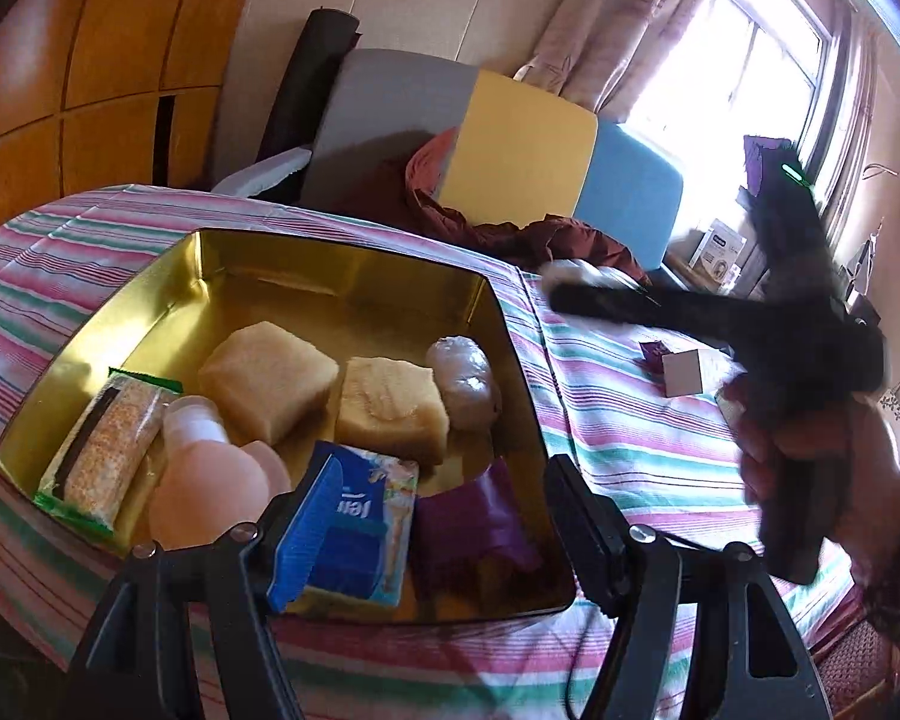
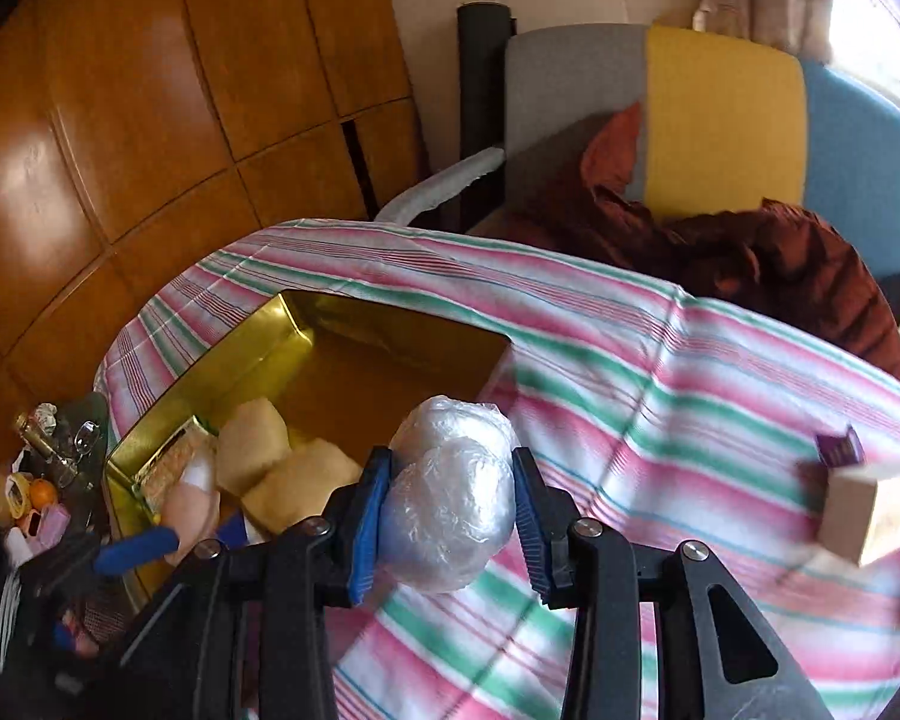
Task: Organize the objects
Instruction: 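Open the left gripper over the tray while the right releases the plastic ball inside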
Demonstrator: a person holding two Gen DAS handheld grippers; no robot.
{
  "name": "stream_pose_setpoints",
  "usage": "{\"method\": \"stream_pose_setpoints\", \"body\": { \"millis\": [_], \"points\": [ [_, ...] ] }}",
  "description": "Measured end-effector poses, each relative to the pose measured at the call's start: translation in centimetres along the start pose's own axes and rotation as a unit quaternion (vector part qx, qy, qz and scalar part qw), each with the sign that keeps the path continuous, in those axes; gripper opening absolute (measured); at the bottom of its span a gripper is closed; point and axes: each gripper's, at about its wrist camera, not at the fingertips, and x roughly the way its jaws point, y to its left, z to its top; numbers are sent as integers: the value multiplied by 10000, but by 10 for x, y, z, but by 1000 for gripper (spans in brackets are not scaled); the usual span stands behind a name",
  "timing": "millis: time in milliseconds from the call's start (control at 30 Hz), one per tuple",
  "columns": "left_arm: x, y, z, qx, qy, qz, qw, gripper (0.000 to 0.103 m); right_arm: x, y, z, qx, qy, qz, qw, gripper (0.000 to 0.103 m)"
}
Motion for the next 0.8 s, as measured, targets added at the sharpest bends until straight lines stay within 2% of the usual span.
{"method": "stream_pose_setpoints", "body": {
  "millis": [167, 433, 567, 800],
  "points": [
    [-7, 11, 0, -115, -30, -3, 9999, 71, 40, 16, 25, -135, 219, -44, 9997, 41],
    [-7, 18, 0, -222, -12, 6, 9998, 71, 87, 30, 41, -582, 512, -445, 9960, 41],
    [-7, 17, -2, -195, 3, 2, 9998, 71, 93, 24, 42, -540, 486, -813, 9940, 64],
    [-3, 15, -5, -208, 81, -62, 9997, 71, 52, 7, 28, -216, -10, -892, 9958, 75]
  ]
}}
